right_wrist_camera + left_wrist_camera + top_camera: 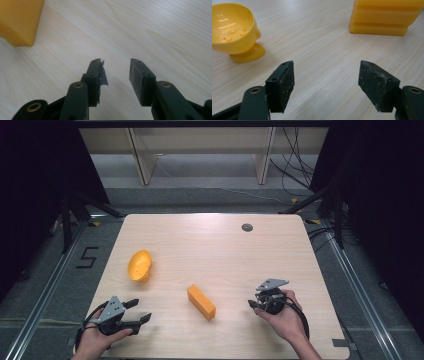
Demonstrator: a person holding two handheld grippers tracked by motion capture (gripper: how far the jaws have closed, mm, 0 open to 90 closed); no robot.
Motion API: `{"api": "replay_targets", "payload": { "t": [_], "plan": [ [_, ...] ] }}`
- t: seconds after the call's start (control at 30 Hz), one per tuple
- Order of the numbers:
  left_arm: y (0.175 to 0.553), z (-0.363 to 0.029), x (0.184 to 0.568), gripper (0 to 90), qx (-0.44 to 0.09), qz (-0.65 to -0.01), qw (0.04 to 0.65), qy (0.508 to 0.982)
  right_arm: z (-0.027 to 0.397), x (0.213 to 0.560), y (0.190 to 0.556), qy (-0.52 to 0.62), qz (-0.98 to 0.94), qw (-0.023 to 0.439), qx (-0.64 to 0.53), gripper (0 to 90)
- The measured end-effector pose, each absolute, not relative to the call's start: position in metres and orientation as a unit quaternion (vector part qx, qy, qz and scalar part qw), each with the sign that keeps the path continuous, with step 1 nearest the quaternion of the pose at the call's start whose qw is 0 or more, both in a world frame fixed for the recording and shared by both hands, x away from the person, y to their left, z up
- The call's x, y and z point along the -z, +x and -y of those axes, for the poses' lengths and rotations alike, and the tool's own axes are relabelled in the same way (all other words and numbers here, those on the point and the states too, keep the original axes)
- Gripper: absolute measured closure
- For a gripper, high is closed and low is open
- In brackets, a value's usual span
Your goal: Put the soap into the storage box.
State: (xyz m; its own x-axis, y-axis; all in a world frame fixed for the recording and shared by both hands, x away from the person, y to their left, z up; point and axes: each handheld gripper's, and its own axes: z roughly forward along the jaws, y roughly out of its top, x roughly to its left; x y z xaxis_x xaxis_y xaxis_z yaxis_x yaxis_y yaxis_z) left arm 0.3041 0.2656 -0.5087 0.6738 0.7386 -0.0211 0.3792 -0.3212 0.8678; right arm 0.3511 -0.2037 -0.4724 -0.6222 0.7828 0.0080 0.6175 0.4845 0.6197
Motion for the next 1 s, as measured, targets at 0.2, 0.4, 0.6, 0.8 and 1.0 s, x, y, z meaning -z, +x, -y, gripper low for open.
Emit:
{"api": "replay_targets", "payload": {
  "t": [0.2, 0.4, 0.6, 0.8, 1.0],
  "plan": [
    [0.305, -0.265, 0.51, 28.6, -0.189, -0.353, 0.466, 0.789, 0.206, 0.472, 0.352, 0.414, -0.851, 0.136, -0.294, 60.2],
    [0.305, -0.266, 0.509, 28.6, -0.193, -0.344, 0.459, 0.796, 0.203, 0.472, 0.35, 0.422, -0.848, 0.128, -0.293, 58.8],
    [0.305, -0.266, 0.509, 28.7, -0.192, -0.343, 0.461, 0.796, 0.201, 0.474, 0.35, 0.412, -0.854, 0.122, -0.292, 57.3],
    [0.305, -0.265, 0.509, 28.7, -0.186, -0.347, 0.462, 0.794, 0.198, 0.47, 0.349, 0.412, -0.855, 0.108, -0.297, 56.2],
    [0.305, -0.265, 0.509, 28.3, -0.19, -0.337, 0.457, 0.801, 0.186, 0.464, 0.347, 0.401, -0.861, 0.095, -0.299, 56.9]
  ]
}}
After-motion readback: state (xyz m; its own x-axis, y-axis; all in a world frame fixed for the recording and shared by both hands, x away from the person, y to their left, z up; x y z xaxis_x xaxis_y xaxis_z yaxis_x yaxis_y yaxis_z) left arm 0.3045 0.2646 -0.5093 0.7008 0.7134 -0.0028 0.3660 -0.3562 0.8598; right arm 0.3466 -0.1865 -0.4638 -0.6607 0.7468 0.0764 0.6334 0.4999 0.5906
